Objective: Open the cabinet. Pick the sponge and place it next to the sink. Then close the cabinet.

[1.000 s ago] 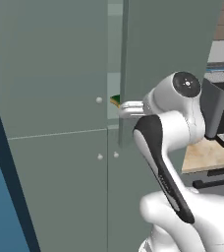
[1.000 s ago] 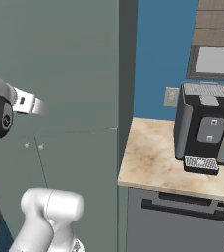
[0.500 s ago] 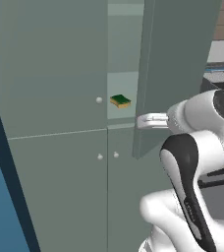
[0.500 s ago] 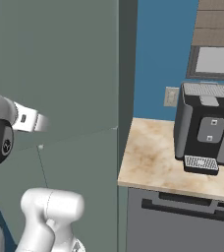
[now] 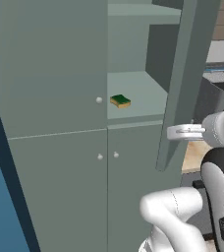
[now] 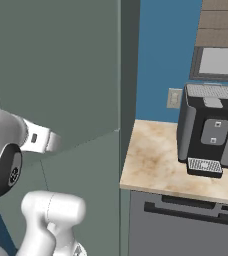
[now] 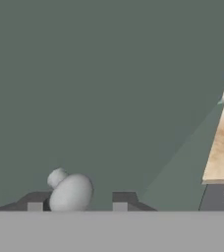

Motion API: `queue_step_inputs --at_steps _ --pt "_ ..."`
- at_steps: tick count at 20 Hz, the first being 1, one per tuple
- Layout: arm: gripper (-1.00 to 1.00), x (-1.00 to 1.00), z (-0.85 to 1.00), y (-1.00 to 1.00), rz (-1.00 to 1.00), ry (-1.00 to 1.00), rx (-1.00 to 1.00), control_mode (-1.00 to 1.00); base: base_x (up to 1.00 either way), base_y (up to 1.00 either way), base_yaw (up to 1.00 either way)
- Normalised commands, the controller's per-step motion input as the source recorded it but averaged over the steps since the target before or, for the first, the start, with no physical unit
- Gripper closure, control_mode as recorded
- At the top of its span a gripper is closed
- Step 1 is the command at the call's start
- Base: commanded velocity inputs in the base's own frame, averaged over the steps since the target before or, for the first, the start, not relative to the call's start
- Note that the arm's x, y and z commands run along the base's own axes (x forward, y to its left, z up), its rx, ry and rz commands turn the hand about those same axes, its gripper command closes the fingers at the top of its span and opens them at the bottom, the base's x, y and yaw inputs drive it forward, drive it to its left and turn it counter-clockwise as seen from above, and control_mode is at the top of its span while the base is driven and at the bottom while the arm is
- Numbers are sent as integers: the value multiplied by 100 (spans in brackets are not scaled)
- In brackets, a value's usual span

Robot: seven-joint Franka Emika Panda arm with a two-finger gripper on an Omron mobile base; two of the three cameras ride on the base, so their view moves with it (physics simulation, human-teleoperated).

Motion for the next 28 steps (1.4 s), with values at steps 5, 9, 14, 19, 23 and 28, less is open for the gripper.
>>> queue_step_inputs --at_steps 5,9,14,19,23,28 --pt "-100 -5 3 -16 -1 0 0 -100 0 0 0" --pt "-100 0 0 0 0 0 0 -100 0 0 0" --pt "-100 -55 0 3 0 -7 0 -100 0 0 0" --pt "-100 -89 2 22 2 -20 0 -100 0 0 0" --pt "-100 -91 9 46 8 -23 0 -100 0 0 0" --pt "-100 -83 17 53 9 -20 0 -100 0 0 0"
